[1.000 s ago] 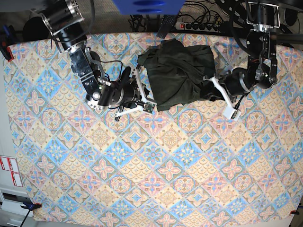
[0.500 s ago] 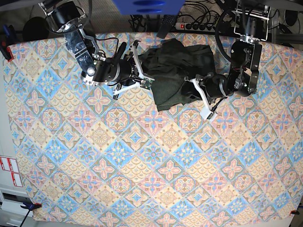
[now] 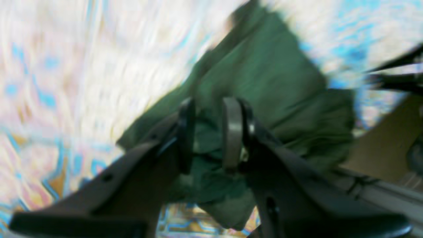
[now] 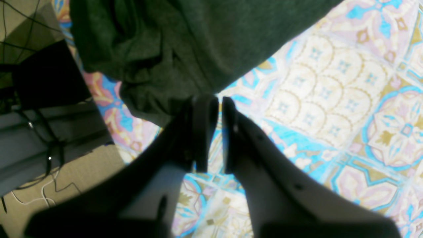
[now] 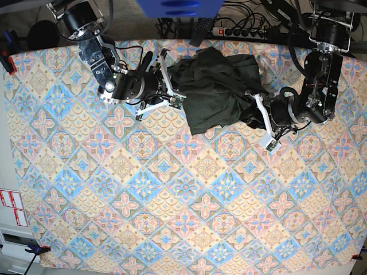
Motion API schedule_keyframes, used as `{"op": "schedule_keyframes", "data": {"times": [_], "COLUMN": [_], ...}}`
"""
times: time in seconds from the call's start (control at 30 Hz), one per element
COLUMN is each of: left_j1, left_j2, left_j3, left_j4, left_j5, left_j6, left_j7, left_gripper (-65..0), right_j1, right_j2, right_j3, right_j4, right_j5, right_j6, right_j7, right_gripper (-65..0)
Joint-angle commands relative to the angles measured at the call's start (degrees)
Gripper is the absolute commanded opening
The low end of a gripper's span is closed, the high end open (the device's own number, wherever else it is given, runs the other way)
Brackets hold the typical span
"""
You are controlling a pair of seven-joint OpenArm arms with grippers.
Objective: Fold the T-shirt properly
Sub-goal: 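Release with the right gripper and pull it back beside the shirt, then move the left gripper to the shirt's side edge and grasp it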
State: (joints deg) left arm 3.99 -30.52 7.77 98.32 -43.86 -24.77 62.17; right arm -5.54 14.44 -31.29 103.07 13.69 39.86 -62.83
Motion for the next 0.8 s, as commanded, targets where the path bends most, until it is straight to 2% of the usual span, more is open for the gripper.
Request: {"op": "schedule_keyframes", "data": {"times": [0.0, 0.1, 0.17, 0.27, 0.37, 0.43, 0.57, 0.77], "left_j1": [0.01, 0.19, 0.19, -0.25, -0.16, -0.16, -0.25, -0.25], "left_j2": [-2.05, -4.86, -8.38, -13.48, -16.20, -16.82, -16.11, -12.25], "left_j3": [-0.25, 0.71, 3.79, 9.07, 12.76, 15.92, 20.14, 21.99], "left_j4": [1.15, 1.15, 1.24, 1.24, 1.32, 1.32, 1.32, 1.24], "left_j5": [0.12, 0.12, 0.12, 0.38, 3.81, 7.15, 15.59, 25.00], "left_j6": [-0.06, -0.06, -0.06, -0.06, -0.06, -0.06, -0.06, -0.06], "left_j7": [-0.15, 0.29, -0.06, -1.21, -7.53, -9.47, -9.73, -9.64], "left_gripper": [-45.1, -32.6, -26.6, -25.8, -25.8, -25.8, -25.8, -25.8], "right_j1": [0.66, 0.66, 0.66, 0.66, 0.66, 0.66, 0.75, 0.75], "right_j2": [0.03, 0.03, 0.03, 0.03, 0.03, 0.03, 0.03, 0.03], "right_j3": [0.12, 0.12, 0.12, 0.12, 0.12, 0.12, 0.12, 0.39], "right_j4": [0.80, 0.80, 0.80, 0.80, 0.71, 0.71, 0.71, 0.71], "right_j5": [0.59, 0.59, 0.59, 0.59, 0.59, 0.59, 0.59, 0.68], "right_j6": [0.14, 0.14, 0.14, 0.14, 0.14, 0.14, 0.14, 0.14], "right_j7": [0.81, 0.81, 0.81, 0.81, 0.89, 0.89, 0.89, 0.89], "right_gripper": [-59.0, -58.9, -58.9, -58.9, -58.9, -58.9, -58.9, -58.9]}}
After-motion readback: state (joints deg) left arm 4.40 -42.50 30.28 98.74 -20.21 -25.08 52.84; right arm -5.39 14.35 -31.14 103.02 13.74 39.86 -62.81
